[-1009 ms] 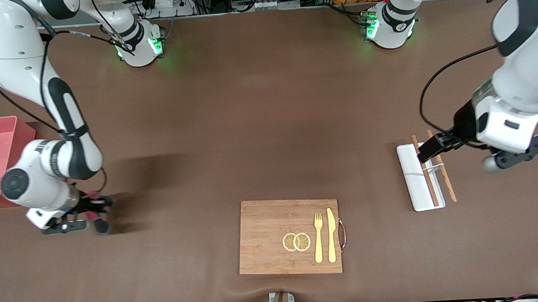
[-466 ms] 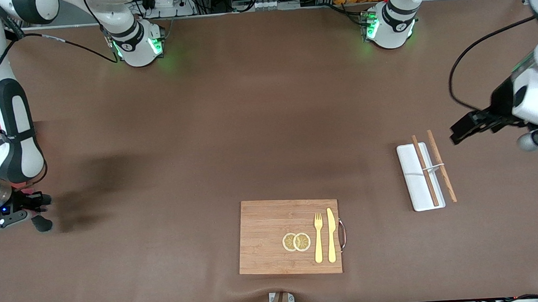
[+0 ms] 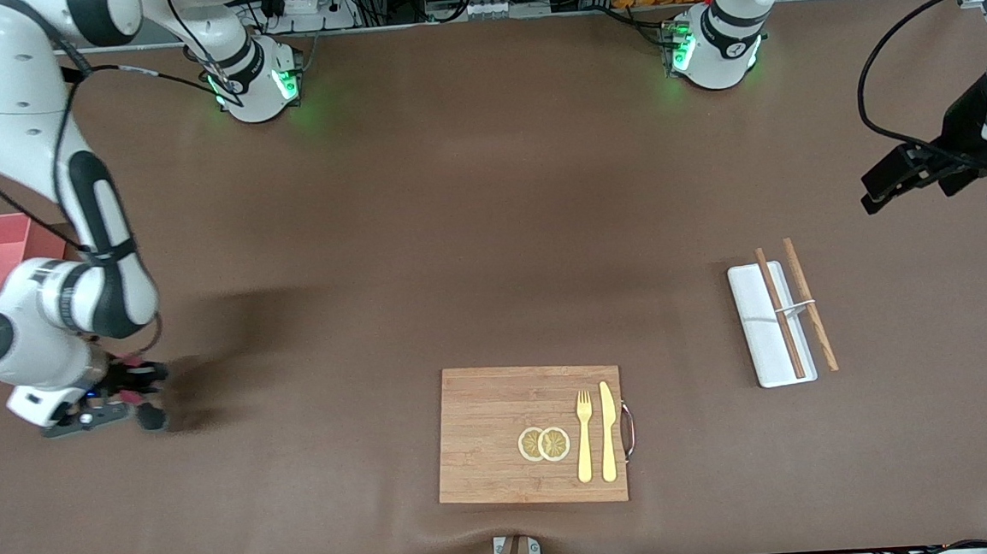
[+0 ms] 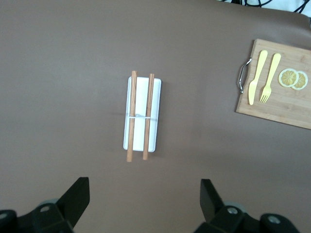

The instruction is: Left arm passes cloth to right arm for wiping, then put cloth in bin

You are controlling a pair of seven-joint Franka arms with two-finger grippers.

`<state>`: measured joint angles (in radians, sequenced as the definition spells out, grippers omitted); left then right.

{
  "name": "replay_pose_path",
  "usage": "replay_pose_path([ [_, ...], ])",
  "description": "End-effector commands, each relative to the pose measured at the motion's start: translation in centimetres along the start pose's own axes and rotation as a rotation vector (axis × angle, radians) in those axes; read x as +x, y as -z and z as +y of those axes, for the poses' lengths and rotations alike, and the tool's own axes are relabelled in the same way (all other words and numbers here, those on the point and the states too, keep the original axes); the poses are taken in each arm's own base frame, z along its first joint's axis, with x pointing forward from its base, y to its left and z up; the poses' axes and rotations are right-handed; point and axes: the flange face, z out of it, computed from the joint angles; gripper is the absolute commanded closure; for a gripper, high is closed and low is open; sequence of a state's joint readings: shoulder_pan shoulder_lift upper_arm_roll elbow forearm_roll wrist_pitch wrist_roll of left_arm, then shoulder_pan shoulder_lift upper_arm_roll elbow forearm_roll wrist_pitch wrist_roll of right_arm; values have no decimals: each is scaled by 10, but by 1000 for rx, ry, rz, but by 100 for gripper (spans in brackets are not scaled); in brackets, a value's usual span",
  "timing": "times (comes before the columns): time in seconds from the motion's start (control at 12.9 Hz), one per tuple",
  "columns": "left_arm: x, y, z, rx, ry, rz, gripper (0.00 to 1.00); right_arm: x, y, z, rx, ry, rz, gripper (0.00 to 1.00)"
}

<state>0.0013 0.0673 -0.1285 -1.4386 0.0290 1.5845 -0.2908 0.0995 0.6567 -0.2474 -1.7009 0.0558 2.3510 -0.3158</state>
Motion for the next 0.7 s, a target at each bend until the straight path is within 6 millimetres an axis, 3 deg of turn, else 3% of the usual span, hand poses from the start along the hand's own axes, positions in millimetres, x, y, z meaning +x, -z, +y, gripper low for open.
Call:
replay_pose_path([
  [0.0, -13, 5, -15, 1, -20, 0, 0, 11, 11, -78, -3, -131, -39, 100],
  [0.39, -21, 16, -25, 4, -49, -2, 0, 16, 27, -285, 96, -399, -62, 100],
  [0.54, -20, 18, -28, 4, -48, 2, 0, 12, 40, -350, 150, -480, -65, 100],
  [0.62, -19, 15, -29, 6, -45, -2, 0, 11, 47, -367, 170, -523, -66, 100],
])
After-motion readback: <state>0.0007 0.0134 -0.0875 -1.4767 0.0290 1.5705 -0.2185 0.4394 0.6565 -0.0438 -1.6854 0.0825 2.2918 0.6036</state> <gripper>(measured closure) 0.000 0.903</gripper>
